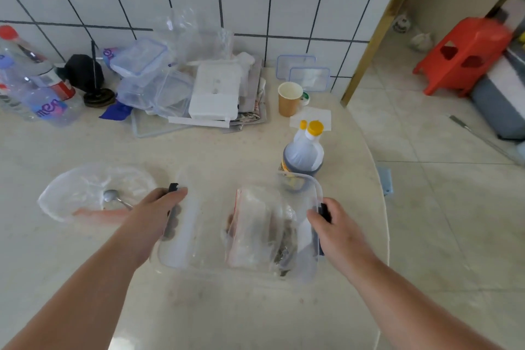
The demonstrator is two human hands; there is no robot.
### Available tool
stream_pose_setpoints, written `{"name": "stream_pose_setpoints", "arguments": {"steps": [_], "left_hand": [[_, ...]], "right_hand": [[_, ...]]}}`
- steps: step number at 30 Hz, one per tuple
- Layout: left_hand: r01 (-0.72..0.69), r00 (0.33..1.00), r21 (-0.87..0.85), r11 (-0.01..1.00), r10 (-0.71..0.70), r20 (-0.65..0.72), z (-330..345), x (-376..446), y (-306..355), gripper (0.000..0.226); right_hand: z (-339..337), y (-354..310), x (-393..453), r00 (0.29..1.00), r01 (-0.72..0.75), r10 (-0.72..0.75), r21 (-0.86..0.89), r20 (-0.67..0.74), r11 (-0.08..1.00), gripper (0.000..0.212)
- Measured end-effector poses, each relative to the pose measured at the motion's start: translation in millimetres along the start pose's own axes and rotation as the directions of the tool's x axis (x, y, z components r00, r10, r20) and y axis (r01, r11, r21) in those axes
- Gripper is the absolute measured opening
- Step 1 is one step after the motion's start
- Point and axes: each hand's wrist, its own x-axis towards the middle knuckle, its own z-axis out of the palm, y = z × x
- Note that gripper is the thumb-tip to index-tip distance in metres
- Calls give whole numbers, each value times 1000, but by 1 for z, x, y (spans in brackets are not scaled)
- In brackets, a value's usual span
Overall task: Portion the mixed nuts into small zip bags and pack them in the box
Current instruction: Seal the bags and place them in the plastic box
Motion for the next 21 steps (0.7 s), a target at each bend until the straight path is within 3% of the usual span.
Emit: {"name": "stream_pose_setpoints", "arguments": {"steps": [5, 12, 15, 21], "left_hand": [[25, 998, -23, 999, -24, 61, 26, -13, 3, 25], [-4, 991, -28, 1000, 8, 136, 98, -44, 18, 30], [30, 987, -31, 999, -25, 158, 138, -62, 21, 37], [27, 947, 62, 998, -45, 319, 260, -115, 11, 36]], "right_hand": [[-19, 27, -17, 998, -17, 23, 86, -64, 996, 25], [-60, 88, -32, 984, -63, 127, 417, -128, 907, 34], [-83, 122, -38, 963, -99, 208, 494, -171, 864, 38], [-159, 210, -80, 897, -133, 355, 607, -262, 784, 24]]}}
